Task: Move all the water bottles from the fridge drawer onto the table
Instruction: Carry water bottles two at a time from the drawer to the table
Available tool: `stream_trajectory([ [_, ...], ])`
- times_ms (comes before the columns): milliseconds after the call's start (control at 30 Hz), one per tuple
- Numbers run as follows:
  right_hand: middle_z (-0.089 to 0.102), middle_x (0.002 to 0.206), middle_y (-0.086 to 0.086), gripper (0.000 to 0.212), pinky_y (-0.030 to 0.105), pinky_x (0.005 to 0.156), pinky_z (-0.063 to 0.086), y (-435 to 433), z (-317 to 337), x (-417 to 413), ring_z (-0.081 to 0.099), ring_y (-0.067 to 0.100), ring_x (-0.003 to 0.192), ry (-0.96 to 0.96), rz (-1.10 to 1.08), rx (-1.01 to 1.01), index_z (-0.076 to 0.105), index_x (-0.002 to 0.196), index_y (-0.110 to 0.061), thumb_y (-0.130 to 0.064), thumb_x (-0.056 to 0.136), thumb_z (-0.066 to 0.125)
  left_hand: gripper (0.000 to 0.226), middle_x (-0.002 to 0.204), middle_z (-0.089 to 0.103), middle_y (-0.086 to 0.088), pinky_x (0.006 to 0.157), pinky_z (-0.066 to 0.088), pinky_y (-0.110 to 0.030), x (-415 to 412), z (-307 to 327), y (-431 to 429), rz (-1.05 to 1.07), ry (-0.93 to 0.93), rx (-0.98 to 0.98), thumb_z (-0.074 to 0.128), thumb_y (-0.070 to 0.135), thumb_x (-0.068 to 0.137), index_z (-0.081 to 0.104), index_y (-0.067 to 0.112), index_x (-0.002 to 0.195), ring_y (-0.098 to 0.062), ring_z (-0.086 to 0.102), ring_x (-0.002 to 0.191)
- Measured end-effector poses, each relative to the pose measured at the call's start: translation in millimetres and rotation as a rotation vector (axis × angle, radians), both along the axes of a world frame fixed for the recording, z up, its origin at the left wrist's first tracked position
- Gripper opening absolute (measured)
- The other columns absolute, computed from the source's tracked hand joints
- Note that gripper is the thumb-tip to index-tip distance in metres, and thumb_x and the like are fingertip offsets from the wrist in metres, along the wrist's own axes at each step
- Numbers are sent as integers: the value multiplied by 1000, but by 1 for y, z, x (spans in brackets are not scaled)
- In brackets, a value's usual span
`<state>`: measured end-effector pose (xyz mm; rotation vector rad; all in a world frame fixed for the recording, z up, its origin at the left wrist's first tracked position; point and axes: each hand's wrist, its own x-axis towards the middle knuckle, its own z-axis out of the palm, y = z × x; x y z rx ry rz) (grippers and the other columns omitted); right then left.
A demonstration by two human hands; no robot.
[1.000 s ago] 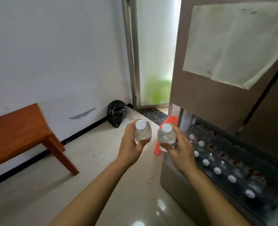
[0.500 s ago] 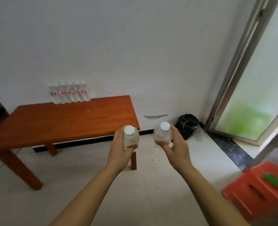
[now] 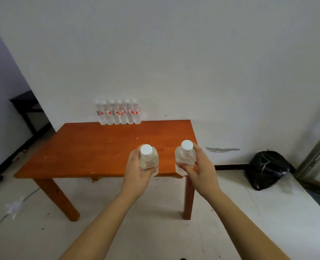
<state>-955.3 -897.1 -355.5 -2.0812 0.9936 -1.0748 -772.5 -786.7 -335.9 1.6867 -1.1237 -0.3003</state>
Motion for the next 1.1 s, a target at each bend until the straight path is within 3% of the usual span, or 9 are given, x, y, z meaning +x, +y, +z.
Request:
stream_trajectory([
  [233, 53, 138, -18, 70, 42, 105, 50, -147, -5, 68, 52, 6, 126, -22, 40, 75, 35, 141, -47, -33, 86, 76, 75, 132, 45, 7, 109, 40, -36, 64, 7, -144, 42, -92, 9, 84, 12, 74, 40, 41, 127, -12, 46, 125],
  [400, 53, 138, -18, 67, 37, 105, 49, -236, 12, 115, 50, 2, 123, -12, 66, 58, 33, 136, -52, -34, 87, 75, 75, 124, 51, 10, 102, 46, -34, 110, 18, -226, 101, -145, -43, 88, 14, 69, 43, 40, 124, -11, 51, 119],
  [533, 54, 138, -18, 66, 38, 102, 51, -291, 12, 153, 53, 5, 124, 5, 115, 66, 37, 140, -44, -36, 86, 76, 74, 122, 53, 16, 99, 44, -36, 151, 13, -276, 132, -202, -17, 88, 21, 68, 49, 36, 128, -13, 48, 119],
  [767, 55, 140, -13, 72, 41, 102, 52, -378, -23, 226, 55, 11, 126, 86, 103, 104, 32, 143, -46, -37, 86, 76, 74, 124, 58, 11, 98, 48, -43, 234, -27, -381, 111, -141, 13, 89, 20, 67, 52, 27, 131, -14, 51, 118],
  [833, 55, 140, -13, 73, 41, 102, 51, -405, -34, 250, 54, 12, 127, 126, 84, 124, 31, 142, -47, -37, 85, 77, 74, 126, 59, 8, 100, 47, -39, 263, -43, -414, 78, -136, 38, 88, 19, 68, 51, 26, 131, -15, 52, 120],
  [967, 56, 139, -11, 72, 39, 99, 53, -462, -52, 305, 57, 14, 125, 214, 47, 157, 33, 142, -45, -40, 84, 76, 76, 132, 50, 7, 98, 34, -12, 323, -68, -483, 20, -169, 144, 88, 17, 69, 50, 25, 134, -1, 43, 116],
  [1100, 61, 135, -8, 72, 34, 93, 55, -513, -71, 352, 61, 17, 118, 284, -20, 193, 35, 141, -41, -39, 84, 78, 77, 129, 48, 2, 98, 37, -20, 370, -87, -541, -50, -170, 243, 87, 14, 69, 50, 21, 136, -11, 49, 115],
])
